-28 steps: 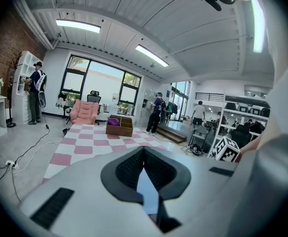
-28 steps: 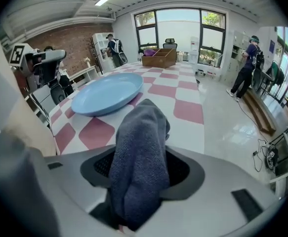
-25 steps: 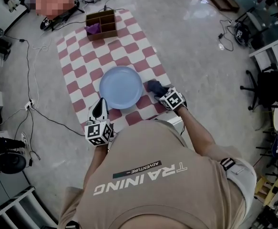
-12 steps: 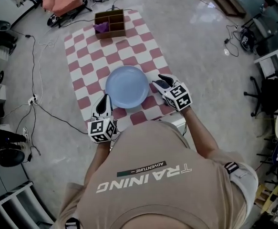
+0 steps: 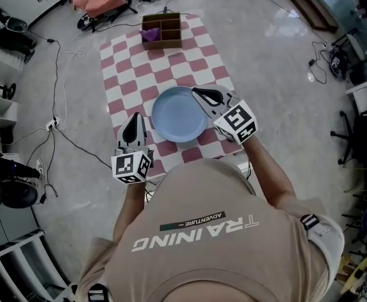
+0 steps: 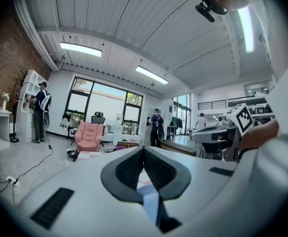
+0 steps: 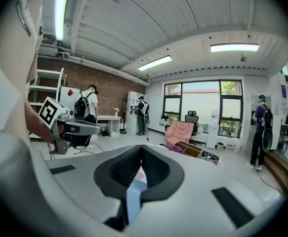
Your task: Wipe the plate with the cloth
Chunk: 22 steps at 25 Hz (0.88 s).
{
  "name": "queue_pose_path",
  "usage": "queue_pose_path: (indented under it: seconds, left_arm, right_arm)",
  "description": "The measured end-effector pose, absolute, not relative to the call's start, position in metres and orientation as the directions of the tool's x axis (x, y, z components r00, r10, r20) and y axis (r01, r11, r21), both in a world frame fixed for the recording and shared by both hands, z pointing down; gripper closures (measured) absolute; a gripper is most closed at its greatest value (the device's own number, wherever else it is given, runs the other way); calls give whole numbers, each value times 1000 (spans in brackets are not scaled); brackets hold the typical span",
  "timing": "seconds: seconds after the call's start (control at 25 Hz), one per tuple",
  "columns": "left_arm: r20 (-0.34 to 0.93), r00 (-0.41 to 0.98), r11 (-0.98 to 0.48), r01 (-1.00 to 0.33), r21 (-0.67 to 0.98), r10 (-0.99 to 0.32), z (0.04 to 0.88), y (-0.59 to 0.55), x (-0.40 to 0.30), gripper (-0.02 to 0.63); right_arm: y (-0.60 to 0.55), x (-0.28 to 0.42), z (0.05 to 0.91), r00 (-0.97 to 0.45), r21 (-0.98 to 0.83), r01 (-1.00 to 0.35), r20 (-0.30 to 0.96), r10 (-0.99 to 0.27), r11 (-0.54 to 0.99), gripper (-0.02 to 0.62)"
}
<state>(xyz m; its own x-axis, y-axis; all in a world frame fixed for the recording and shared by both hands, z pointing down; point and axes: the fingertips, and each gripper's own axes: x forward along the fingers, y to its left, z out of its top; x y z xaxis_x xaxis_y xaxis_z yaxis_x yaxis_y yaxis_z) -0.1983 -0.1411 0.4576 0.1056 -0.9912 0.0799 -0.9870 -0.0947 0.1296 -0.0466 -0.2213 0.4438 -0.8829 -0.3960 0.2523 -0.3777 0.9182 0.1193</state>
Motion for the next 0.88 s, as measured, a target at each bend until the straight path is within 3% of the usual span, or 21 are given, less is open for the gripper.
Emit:
queue_pose_path:
  seconds: [0.2, 0.88]
  left_arm:
    - [24, 106, -102, -986, 134, -994, 431, -151, -205, 591]
    - [67, 120, -113, -989, 98, -990, 449, -162, -202, 591]
  right_arm:
    - [-215, -72, 432, -917, 46, -338, 208, -340, 940, 577]
    - [-203, -82, 454, -930, 31, -260, 262, -258, 965, 578]
